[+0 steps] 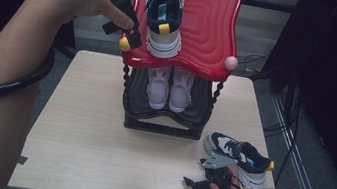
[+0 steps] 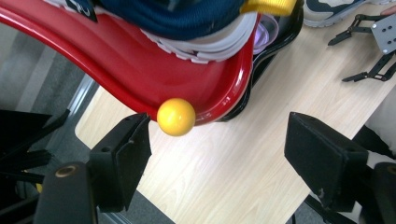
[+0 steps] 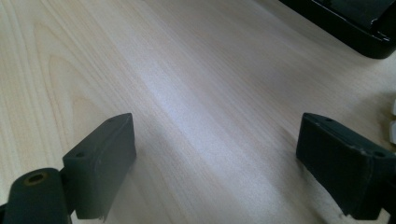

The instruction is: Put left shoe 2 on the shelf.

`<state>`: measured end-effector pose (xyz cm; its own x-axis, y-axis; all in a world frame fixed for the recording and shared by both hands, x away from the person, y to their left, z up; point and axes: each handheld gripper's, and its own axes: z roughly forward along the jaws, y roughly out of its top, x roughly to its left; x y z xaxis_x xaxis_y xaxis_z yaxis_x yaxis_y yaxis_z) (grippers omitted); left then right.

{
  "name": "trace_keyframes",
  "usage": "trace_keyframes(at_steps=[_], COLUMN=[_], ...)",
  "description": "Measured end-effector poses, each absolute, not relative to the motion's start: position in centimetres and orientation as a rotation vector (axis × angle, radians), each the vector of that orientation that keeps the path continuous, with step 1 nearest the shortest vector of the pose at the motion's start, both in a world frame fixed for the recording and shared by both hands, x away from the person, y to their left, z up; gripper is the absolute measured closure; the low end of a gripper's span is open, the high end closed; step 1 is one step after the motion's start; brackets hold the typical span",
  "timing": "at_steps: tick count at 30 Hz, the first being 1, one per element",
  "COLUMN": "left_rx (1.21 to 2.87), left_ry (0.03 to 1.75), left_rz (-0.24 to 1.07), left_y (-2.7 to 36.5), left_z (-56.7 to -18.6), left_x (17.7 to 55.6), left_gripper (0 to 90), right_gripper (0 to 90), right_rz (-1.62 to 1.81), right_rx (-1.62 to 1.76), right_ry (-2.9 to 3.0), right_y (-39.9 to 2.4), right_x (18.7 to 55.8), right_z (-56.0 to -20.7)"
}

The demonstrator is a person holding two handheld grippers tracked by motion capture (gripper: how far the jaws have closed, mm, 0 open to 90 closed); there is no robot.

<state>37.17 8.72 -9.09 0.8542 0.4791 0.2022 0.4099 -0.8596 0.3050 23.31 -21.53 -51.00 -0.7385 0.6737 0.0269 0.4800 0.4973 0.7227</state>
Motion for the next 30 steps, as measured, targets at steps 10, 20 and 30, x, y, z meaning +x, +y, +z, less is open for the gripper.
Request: trace_keyframes(at_steps=[10,20,30], left_rx=[2.798,2.814,2.816], left_ry=[0.700,0.743,0.751], left_rz=[0.358,0.320,0.290], left_y=[9.9,11.0,11.8], left_z=[-10.0,-10.6,-11.5], left_x=[36.8,36.4,36.2], left_gripper=[22.3,22.3,22.3], right_gripper=[11.2,11.2,11.2], right_rz=[1.077,1.077,1.077], right_rx=[0.981,0.981,0.981], right_ry=[2.484,2.484,2.484], right_y=[-21.5,-21.5,-21.5], right_x=[23.3,23.3,23.3], right_z=[-51.0,-51.0,-51.0])
